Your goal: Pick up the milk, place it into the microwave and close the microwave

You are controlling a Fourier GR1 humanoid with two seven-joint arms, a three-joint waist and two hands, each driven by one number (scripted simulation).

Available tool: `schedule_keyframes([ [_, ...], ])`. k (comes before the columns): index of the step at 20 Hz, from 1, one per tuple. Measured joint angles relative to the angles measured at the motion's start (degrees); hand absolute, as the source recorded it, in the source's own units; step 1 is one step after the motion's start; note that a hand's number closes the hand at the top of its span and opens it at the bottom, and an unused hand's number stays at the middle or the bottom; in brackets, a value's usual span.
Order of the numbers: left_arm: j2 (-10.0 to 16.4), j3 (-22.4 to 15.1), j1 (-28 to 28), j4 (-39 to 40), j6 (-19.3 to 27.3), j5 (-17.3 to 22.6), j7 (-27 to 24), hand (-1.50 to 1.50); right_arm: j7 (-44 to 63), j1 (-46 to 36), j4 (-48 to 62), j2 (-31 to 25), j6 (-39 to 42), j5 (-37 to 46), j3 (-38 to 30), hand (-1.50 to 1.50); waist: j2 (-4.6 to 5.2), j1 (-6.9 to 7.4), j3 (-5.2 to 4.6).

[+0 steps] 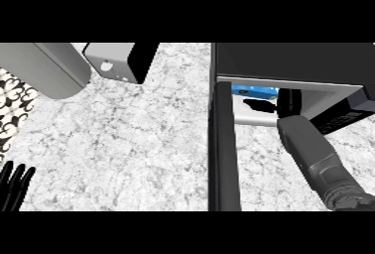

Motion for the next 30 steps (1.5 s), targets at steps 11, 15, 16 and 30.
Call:
schedule_keyframes([
  [11, -2.5, -1.5, 3.3, -2.3, -0.4, -2.3, -1.3, -1.5, -8.0, 6.1, -3.1, 2.0, 13.0, -4.1, -3.3, -1.5, -1.0, -2.06, -0.15],
  [15, -2.9, -2.7, 4.9, -2.7, -1.4, -4.2, -2.0, -1.5, -9.8, 9.2, -4.9, 3.7, 16.5, -5.6, -4.0, -1.5, -1.39, -2.9, -0.19],
  [16, -3.1, -3.4, 5.6, -3.4, -1.8, -4.4, -1.7, -1.5, -10.2, 9.9, -5.4, 3.9, 17.8, -5.9, -4.0, -1.5, -1.5, -3.08, -0.21],
  [30, -3.9, -13.9, 8.5, -7.6, -7.3, -5.7, 0.7, -1.5, -13.2, 26.3, -19.0, 9.6, 36.7, -8.5, 0.6, -1.5, -2.42, -5.84, -0.33],
])
